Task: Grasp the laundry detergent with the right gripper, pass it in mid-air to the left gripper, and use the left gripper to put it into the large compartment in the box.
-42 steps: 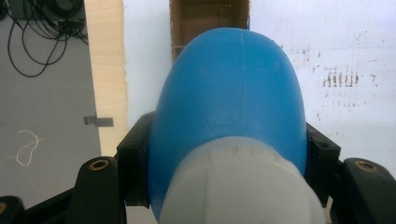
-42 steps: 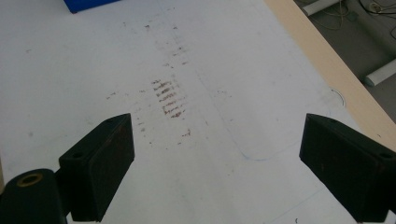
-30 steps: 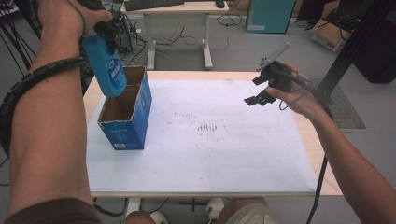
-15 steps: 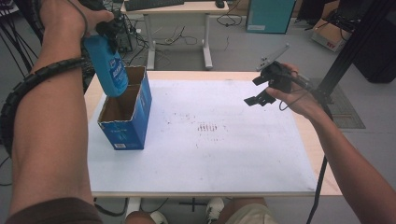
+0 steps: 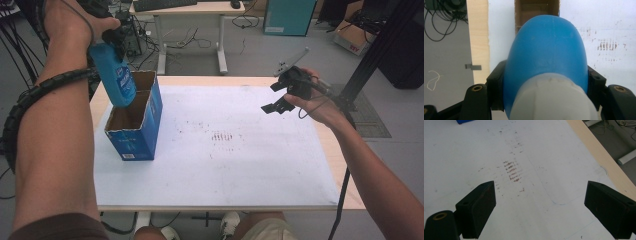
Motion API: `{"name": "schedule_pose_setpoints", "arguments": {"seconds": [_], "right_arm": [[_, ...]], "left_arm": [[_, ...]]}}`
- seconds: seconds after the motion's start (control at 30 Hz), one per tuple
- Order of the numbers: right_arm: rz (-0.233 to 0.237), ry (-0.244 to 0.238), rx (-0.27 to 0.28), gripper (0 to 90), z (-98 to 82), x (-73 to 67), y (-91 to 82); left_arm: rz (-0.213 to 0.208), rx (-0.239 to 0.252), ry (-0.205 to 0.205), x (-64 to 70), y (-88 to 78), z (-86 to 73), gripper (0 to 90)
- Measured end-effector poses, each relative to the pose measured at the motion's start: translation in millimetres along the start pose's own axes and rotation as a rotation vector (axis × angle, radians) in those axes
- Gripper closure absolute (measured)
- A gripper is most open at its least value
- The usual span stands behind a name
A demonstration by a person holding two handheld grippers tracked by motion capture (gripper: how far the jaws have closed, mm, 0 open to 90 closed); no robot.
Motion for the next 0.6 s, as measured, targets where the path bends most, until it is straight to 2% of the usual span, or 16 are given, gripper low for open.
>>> {"name": "schedule_pose_setpoints", "arguments": {"seconds": [0.23, 0.33, 0.6], "right_arm": [[-0.001, 0.006, -0.003, 10.3, -0.7, -1.1, 2.4], [0.0, -0.003, -0.003, 10.3, -0.1, -1.6, 3.3], [-0.004, 0.001, -0.01, 10.3, -0.5, -2.4, 3.0]], "left_arm": [[-0.011, 0.003, -0.015, -4.1, 16.5, -2.7, 36.7], [-0.014, -0.007, -0.006, -5.5, 26.7, -3.8, 36.6], [-0.038, -0.014, -0.015, -6.9, 54.5, -6.2, 36.6]]}}
Point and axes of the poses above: each handheld gripper's, and its own axes: y roughly forward along the jaws, z roughly out of its top, x roughly to its right, the point moved 3 cm from there along y, roughly forward along the jaws, and after that the axes turned 10 degrees about y, right-handed, at the moved point
